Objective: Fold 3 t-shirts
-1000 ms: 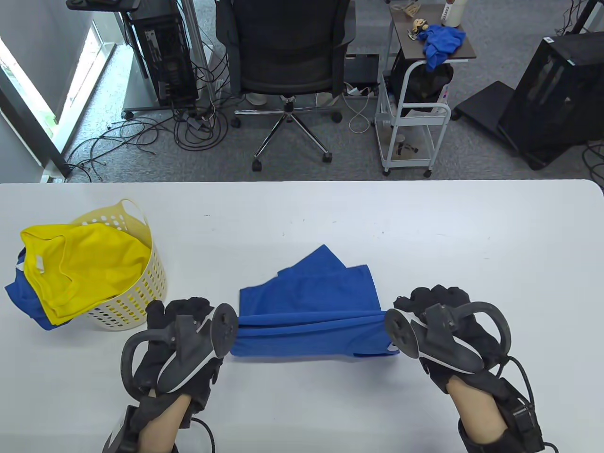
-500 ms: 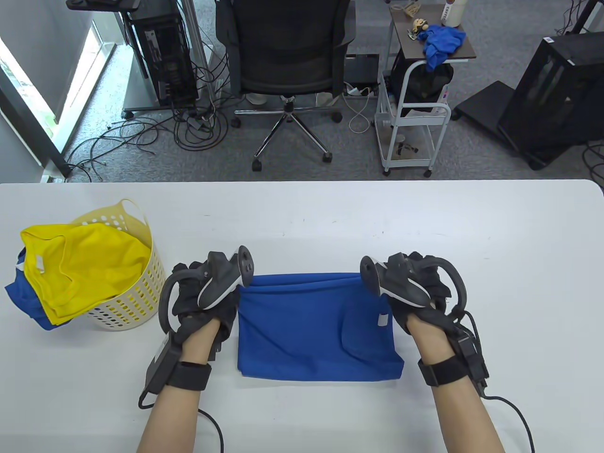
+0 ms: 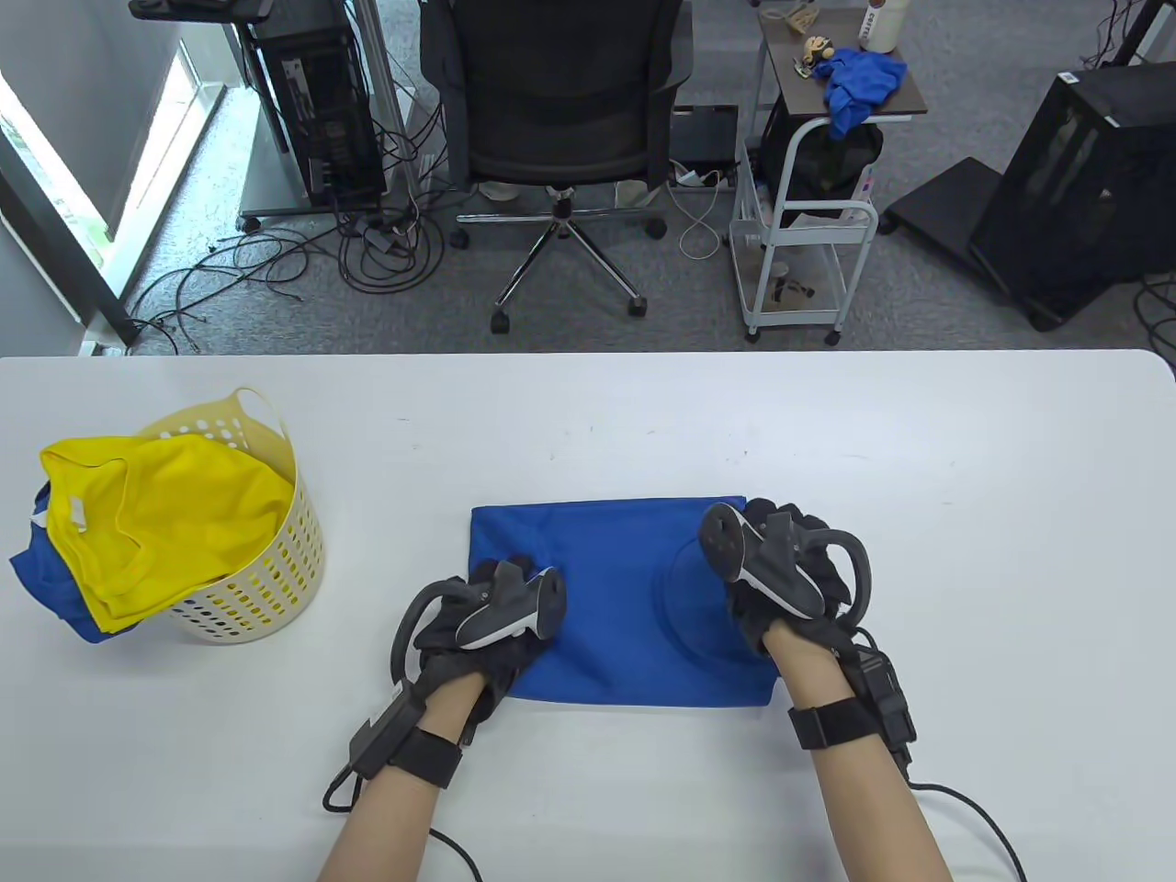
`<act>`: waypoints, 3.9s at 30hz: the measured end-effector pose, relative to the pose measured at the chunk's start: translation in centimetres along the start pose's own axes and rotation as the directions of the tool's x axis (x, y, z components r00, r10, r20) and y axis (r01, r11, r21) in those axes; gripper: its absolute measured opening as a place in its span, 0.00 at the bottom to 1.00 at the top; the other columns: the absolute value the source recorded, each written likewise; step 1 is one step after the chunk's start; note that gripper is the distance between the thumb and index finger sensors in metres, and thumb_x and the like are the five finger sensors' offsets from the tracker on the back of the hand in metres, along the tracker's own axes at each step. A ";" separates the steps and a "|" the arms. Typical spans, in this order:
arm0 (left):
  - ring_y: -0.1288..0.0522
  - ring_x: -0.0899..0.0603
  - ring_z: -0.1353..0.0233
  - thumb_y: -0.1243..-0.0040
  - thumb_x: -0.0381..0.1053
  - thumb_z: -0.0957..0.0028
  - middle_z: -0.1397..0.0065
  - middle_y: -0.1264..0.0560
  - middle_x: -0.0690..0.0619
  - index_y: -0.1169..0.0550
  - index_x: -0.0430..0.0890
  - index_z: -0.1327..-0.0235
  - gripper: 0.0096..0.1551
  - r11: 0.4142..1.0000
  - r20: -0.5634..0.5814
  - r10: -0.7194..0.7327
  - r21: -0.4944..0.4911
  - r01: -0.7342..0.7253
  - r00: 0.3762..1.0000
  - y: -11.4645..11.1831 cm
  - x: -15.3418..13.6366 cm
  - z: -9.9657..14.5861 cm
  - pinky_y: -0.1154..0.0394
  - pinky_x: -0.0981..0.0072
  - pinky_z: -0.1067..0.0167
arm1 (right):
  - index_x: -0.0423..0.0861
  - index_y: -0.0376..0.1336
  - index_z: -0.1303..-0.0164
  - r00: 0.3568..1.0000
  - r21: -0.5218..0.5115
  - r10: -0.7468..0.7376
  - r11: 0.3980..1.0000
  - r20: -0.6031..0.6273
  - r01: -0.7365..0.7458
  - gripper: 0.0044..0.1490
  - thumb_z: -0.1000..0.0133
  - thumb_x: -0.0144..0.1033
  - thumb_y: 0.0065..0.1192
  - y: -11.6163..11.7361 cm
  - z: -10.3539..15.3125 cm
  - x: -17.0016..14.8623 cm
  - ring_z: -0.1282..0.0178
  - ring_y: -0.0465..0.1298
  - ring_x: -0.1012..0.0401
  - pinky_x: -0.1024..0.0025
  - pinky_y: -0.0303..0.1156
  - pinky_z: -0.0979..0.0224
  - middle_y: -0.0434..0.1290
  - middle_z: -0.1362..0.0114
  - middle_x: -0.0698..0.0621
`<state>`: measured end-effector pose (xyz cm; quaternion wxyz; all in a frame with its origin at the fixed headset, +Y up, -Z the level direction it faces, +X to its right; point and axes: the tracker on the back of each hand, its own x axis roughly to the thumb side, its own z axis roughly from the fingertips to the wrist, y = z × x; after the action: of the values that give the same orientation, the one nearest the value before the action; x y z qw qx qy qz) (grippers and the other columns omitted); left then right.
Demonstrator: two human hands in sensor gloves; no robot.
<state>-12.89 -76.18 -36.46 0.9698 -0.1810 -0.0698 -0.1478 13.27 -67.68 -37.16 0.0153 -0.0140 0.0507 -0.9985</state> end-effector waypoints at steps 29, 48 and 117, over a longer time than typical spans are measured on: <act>0.28 0.48 0.27 0.57 0.72 0.57 0.25 0.30 0.59 0.34 0.66 0.31 0.37 0.945 0.000 0.236 0.233 -0.230 0.972 1.0 -1.1 8.6 0.32 0.46 0.26 | 0.62 0.53 0.29 0.977 0.363 0.211 0.908 0.041 -0.211 0.40 0.52 0.35 0.64 6.8 5.7 2.0 0.23 0.62 0.40 0.38 0.58 0.26 0.55 0.18 0.43; 0.29 0.48 0.26 0.57 0.72 0.57 0.25 0.31 0.59 0.34 0.66 0.30 0.37 0.948 -0.036 0.267 0.191 -0.255 0.963 0.4 -2.1 8.2 0.33 0.45 0.26 | 0.60 0.26 0.28 0.996 0.533 -0.010 0.845 0.083 -0.036 0.55 0.54 0.71 0.42 9.1 8.0 4.2 0.24 0.33 0.25 0.20 0.46 0.30 0.25 0.18 0.43; 0.44 0.45 0.15 0.53 0.69 0.55 0.17 0.39 0.57 0.39 0.66 0.25 0.39 0.948 -0.330 0.150 0.316 -0.041 0.932 8.1 -9.7 11.3 0.42 0.41 0.20 | 0.58 0.43 0.25 0.928 0.203 -0.302 0.944 0.216 0.260 0.49 0.53 0.59 0.59 3.9 8.5 -3.4 0.18 0.59 0.40 0.30 0.54 0.23 0.52 0.16 0.52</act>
<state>-20.44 -62.22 -30.48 0.9889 -0.0036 0.0906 -0.1173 17.08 -72.32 -29.20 -0.1212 -0.1424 -0.0401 -0.9815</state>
